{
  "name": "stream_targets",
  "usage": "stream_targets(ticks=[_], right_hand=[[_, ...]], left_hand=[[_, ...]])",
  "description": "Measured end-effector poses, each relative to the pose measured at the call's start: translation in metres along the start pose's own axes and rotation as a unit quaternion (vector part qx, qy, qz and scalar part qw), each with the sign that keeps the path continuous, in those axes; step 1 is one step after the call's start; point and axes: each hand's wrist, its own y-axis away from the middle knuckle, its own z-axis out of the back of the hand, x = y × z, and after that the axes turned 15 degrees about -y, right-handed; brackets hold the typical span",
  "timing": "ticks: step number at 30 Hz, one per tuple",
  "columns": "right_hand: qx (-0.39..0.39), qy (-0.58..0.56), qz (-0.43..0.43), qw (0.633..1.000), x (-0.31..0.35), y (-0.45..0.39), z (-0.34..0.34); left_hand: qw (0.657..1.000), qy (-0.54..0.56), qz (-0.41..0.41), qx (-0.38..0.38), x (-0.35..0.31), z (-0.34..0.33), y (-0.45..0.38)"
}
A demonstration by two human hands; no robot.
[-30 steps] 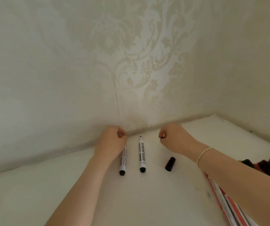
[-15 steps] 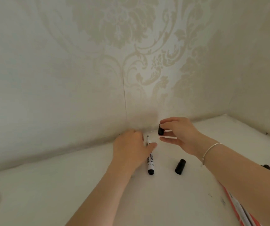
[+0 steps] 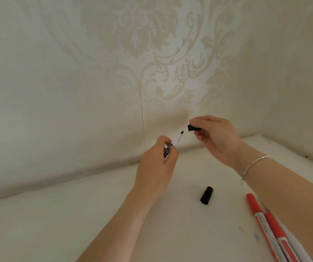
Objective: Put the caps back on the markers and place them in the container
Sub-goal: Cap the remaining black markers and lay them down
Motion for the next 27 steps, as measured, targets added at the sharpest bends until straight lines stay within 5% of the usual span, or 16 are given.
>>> stream_targets(ticks=[19,27], right_hand=[[0.102,0.195,-0.015,0.975,-0.001,0.013,-0.004],[0.064,0.199,0.06,0.976,-0.008,0.021,-0.012]], left_hand=[[0.998,-0.046,-0.014,0.031,-0.003,0.003,0.008],[0.998,-0.053,-0.006,-0.014,-0.004,0.003,0.009]])
